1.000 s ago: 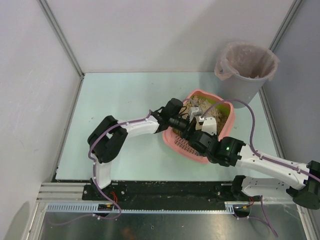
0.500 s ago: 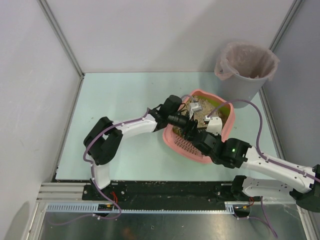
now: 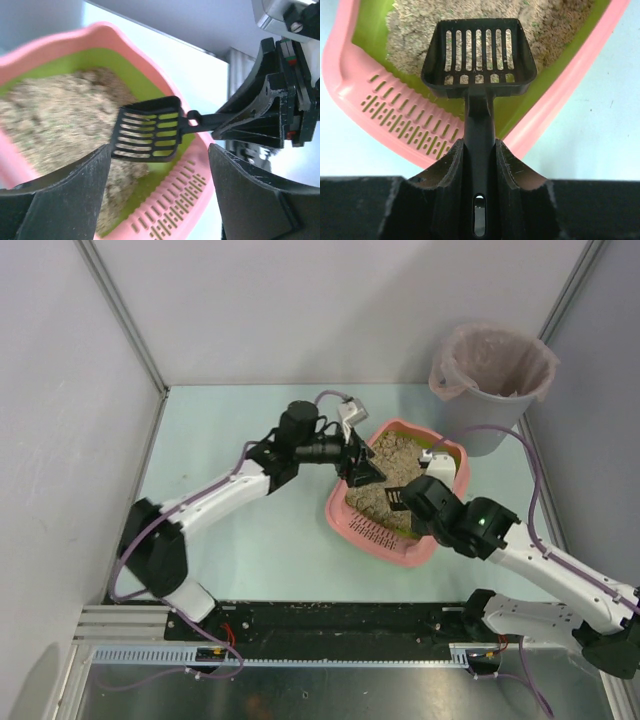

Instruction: Clean the litter box

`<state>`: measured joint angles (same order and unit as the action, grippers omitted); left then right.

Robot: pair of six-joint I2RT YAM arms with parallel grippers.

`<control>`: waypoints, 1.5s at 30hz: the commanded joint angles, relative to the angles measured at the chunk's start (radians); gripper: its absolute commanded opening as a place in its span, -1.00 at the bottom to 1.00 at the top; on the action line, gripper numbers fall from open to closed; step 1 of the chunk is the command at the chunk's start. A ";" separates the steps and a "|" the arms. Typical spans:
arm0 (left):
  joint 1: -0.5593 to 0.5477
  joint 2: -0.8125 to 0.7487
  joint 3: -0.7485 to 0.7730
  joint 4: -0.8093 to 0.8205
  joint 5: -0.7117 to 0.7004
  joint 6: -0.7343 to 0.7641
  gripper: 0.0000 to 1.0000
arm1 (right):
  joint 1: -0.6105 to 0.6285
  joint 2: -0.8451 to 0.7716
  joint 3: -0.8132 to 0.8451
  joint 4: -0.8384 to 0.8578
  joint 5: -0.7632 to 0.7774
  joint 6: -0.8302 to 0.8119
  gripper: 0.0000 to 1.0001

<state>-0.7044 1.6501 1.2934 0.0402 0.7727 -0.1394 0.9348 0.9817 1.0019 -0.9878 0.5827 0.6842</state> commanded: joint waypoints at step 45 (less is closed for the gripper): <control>0.085 0.025 -0.137 -0.270 -0.145 0.113 -0.19 | -0.127 0.423 0.078 0.305 -0.275 -0.390 -1.00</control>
<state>-0.6018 1.6669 1.1221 -0.2302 0.5503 -0.0425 0.7589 1.3815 1.1763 -0.8932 0.2245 0.2150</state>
